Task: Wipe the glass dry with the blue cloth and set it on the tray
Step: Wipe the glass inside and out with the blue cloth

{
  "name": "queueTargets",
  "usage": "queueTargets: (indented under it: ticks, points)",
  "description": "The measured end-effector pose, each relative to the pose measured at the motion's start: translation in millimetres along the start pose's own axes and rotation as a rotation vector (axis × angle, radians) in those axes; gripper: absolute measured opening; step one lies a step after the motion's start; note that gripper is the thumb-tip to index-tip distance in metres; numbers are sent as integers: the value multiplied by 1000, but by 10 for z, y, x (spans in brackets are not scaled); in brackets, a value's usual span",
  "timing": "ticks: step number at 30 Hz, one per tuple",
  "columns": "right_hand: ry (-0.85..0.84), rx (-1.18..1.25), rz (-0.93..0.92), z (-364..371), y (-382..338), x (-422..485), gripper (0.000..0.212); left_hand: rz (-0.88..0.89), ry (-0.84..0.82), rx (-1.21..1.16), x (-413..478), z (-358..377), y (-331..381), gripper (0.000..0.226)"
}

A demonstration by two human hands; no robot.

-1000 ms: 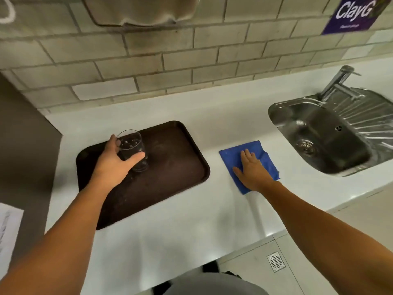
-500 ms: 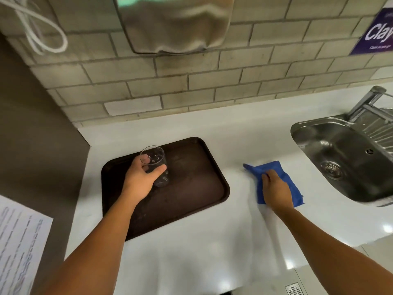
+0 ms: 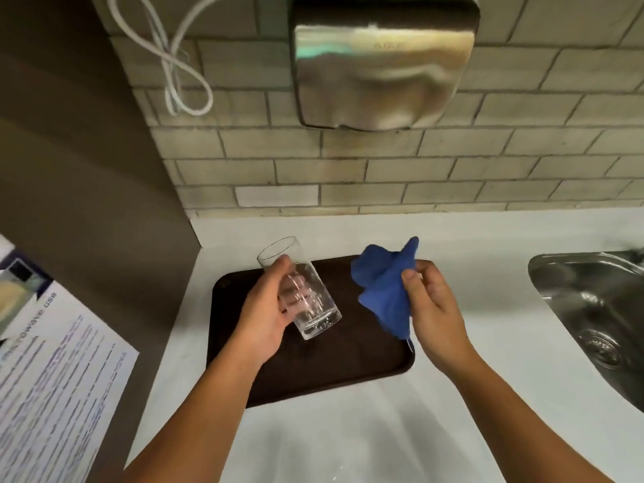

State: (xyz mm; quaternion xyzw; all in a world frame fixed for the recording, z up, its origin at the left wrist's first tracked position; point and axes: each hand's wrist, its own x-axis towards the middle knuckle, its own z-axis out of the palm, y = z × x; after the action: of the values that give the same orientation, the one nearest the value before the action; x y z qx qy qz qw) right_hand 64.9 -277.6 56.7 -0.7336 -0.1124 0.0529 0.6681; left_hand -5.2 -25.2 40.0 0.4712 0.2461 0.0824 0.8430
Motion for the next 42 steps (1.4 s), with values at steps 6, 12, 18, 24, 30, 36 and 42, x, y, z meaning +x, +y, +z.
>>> queueTargets:
  ticks: [6,12,18,24,30,36,42]
  points:
    - [-251,-90,-179,592,-300,-43,17,-19,-60,-70,-154,176,50,50]
    - [-475,-236,-346,722,-395,-96,14,-4,-58,-53,-262,38,45,49]
    - [-566,-198,-369,860,-281,-142,30,135,-55,3,-325,11,12,52]
    - [-526,-16,-125,965,-295,-185,48,127,10,11,-405,112,14,62]
    - [-487,-66,-137,1043,-158,-364,55,286,144,71,-357,84,43,43]
    - [-391,-179,-241,1071,-70,-320,53,257,171,98,-362,151,35,34]
    - [-339,-163,-187,1121,-67,-249,49,213,192,96,-288,199,92,50]
